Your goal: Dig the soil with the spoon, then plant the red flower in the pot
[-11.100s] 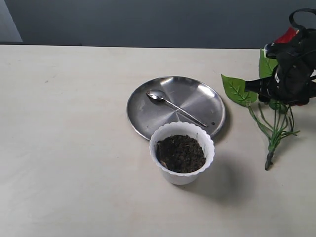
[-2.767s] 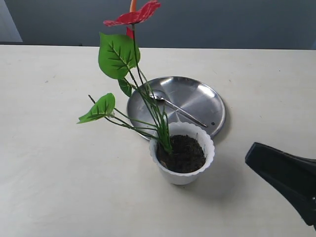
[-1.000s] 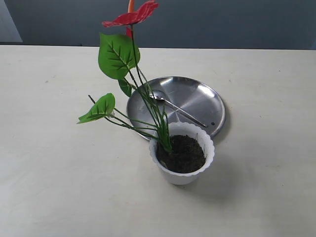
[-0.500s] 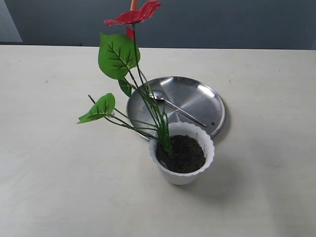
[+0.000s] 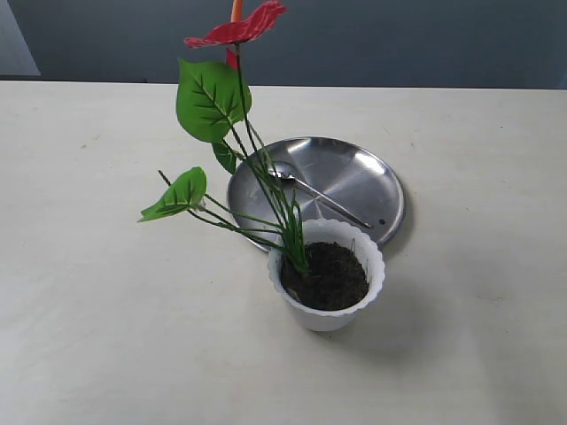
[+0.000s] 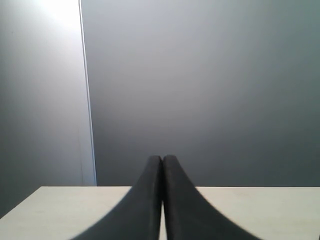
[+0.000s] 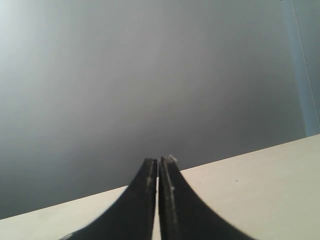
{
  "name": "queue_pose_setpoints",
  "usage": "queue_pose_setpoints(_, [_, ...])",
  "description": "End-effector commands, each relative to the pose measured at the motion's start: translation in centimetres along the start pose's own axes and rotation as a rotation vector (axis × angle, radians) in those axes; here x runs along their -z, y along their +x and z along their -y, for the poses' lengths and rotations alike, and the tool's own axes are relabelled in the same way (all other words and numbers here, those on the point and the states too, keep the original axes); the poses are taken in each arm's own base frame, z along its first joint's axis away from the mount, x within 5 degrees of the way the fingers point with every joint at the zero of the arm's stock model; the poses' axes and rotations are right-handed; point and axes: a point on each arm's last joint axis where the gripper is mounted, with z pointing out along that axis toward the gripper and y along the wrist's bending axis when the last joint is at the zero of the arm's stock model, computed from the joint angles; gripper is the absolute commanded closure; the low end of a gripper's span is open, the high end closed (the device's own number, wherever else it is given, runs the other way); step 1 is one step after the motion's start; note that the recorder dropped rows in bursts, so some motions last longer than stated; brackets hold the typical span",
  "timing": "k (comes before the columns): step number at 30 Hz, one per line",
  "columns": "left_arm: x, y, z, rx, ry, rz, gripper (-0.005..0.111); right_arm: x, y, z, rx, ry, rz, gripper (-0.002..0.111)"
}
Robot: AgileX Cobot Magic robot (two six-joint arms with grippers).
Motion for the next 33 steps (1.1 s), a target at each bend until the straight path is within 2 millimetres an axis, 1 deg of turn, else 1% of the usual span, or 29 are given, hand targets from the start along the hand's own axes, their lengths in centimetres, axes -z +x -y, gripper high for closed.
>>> queue_pose_setpoints(1, [0.0,0.04,0.13,0.008,0.021,0.0,0.106,0.03,0.01,0.03,0.014,0.004,0.005,0.106])
queue_pose_setpoints(7, [0.06,0.03,0.65,0.028,0.115,0.001,0.106,0.03,0.08,0.05,0.014,0.006,-0.003,0.106])
queue_pose_setpoints(33, [0.06,0.03,0.65,0.028,0.115,0.001,0.106,0.03,0.06,0.05,0.01,0.006,-0.001,0.106])
